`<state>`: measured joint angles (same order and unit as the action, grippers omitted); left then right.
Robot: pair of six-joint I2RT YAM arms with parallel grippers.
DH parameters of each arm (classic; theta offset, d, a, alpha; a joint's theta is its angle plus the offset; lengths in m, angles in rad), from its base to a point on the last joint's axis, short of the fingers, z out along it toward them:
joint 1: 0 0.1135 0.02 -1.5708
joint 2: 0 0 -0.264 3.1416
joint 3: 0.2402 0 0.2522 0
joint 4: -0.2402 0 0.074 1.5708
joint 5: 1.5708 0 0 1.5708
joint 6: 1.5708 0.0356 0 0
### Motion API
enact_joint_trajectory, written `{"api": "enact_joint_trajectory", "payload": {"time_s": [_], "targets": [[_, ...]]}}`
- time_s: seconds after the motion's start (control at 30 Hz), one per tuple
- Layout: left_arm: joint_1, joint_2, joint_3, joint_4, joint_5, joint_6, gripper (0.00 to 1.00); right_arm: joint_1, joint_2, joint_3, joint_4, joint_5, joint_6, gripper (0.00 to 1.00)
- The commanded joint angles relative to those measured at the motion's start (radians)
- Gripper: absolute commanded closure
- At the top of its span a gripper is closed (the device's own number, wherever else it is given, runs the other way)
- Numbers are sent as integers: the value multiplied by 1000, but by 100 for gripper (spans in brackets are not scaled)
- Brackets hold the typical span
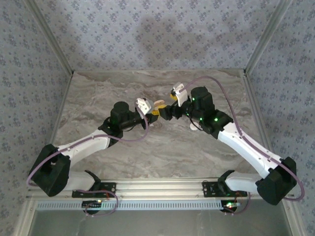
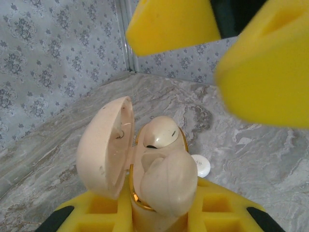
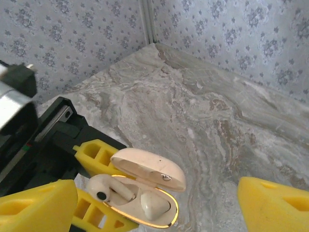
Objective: Insert the wireless bluetooth earbuds into the charging case
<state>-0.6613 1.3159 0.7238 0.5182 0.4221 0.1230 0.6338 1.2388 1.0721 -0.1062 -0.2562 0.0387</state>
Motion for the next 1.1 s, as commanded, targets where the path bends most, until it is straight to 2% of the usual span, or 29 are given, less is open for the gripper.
{"api": "enact_joint_trajectory", "payload": {"time_s": [0.0,0.3,1.07], "targets": [[0,-33,11,13,-1,4,82,3,26,39,-1,5,53,12],[0,-35,11,13,0,2,82,1,56,40,34,-51,70,11],[0,-59,0,14,-3,-3,82,-55,29,10,-13,-34,83,13]]}}
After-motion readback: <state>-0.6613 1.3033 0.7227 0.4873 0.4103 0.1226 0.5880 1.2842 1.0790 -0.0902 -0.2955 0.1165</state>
